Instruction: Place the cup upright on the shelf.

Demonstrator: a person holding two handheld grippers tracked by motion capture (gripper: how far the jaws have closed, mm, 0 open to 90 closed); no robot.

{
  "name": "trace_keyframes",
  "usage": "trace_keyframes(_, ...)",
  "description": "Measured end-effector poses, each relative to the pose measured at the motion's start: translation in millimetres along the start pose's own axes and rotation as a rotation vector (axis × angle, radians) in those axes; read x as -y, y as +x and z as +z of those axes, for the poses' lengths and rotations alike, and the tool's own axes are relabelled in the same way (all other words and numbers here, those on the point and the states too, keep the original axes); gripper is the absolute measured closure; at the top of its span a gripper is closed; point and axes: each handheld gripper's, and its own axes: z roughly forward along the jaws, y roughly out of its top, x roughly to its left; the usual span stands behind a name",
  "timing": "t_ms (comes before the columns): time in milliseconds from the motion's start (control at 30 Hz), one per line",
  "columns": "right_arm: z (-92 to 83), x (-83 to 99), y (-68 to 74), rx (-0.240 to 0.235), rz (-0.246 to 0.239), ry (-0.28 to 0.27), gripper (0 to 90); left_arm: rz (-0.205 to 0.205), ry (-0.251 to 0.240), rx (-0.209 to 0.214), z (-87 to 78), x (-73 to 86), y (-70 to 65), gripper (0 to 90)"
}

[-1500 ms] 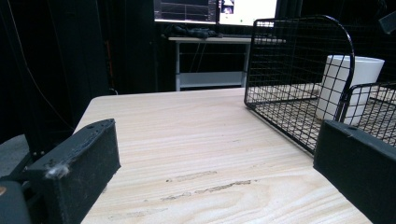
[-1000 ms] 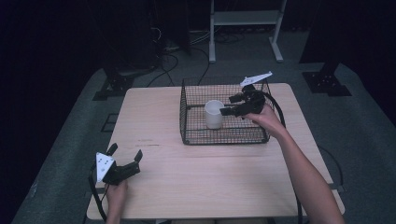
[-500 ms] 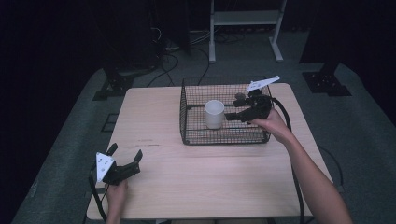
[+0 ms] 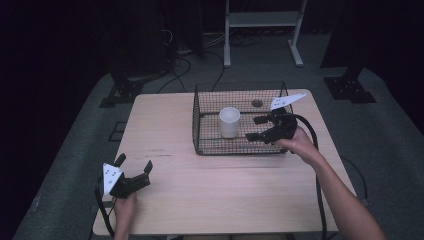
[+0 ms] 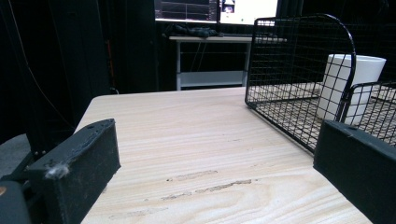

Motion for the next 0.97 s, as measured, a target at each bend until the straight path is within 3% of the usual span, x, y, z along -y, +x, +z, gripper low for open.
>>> trace_keyframes(467,-8.0,29.4,15.7,-0.016,-0.011,-0.005,13.1,0.003,0.000,0.000,0.1,0.0,-0.2,0.0)
trace_keyframes(967,-7.0,65.4,35.7,0.006,-0.015,-0.007,13.0,0.002,0.001,-0.002,0.3,-0.1,0.3,0.0)
